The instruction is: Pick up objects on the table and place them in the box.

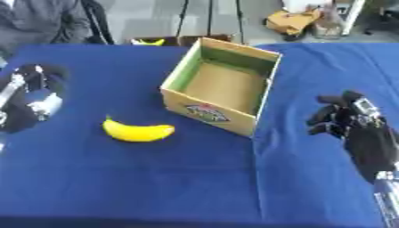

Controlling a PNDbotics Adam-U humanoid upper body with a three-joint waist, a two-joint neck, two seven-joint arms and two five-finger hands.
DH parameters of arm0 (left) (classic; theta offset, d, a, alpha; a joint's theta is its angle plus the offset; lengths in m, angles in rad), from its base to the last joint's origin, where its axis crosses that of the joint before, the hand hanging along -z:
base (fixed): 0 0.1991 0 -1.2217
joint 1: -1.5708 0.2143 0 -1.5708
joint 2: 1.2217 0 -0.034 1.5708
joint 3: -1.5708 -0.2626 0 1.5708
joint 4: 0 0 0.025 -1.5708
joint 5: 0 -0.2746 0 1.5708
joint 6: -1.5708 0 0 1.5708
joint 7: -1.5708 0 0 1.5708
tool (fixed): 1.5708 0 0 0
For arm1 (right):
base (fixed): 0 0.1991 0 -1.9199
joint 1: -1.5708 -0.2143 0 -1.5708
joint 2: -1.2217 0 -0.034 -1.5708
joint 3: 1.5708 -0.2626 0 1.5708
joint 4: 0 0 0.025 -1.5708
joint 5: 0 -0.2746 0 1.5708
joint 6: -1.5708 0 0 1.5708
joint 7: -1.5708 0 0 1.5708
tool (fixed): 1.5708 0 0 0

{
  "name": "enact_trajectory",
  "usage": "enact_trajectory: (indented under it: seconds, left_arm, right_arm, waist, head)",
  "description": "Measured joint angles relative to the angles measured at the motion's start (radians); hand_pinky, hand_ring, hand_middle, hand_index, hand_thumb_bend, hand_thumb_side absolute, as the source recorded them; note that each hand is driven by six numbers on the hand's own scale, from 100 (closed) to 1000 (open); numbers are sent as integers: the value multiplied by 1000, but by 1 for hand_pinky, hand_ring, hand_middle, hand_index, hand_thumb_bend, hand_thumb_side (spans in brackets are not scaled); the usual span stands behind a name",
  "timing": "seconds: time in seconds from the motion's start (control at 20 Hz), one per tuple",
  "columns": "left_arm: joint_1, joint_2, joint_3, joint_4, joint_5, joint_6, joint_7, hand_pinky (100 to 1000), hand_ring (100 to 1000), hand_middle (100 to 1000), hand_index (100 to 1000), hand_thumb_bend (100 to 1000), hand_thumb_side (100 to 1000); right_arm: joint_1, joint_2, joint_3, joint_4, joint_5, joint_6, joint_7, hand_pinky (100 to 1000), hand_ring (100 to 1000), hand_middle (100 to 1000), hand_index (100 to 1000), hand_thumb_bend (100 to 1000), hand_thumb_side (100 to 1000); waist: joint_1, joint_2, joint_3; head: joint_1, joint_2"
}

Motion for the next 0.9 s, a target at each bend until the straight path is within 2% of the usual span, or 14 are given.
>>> enact_trajectory:
  seconds: [0.05,0.1,0.25,0.45,0.7,0.9]
  left_arm:
    - [0,1,0,0,-5,0,-4,620,580,651,786,396,505]
    - [0,6,-1,0,-11,-2,-11,625,587,654,792,425,500]
    - [-7,43,-18,4,-56,-15,-51,631,598,660,795,443,495]
    - [-39,127,-64,23,-138,-52,-108,634,605,654,786,477,481]
    - [-110,251,-167,82,-220,-114,-155,635,609,644,778,534,471]
    - [-184,303,-252,134,-275,-156,-180,636,611,642,775,553,471]
  right_arm:
    - [0,0,0,0,0,0,0,566,604,519,770,100,941]
    - [0,0,0,0,0,0,0,566,604,519,770,100,940]
    - [0,0,2,0,0,0,0,566,604,519,770,100,940]
    - [0,0,3,0,0,1,1,566,604,519,770,100,942]
    - [0,0,6,0,0,3,3,566,604,519,770,100,942]
    - [0,0,9,0,0,4,5,565,604,519,770,100,945]
  waist:
    - [0,0,0]
    - [0,0,-1]
    - [1,-1,-5]
    - [5,-2,-12]
    - [7,-6,-22]
    - [10,-7,-27]
  head:
    - [0,0]
    - [1,0]
    - [2,0]
    - [4,0]
    - [12,0]
    - [13,0]
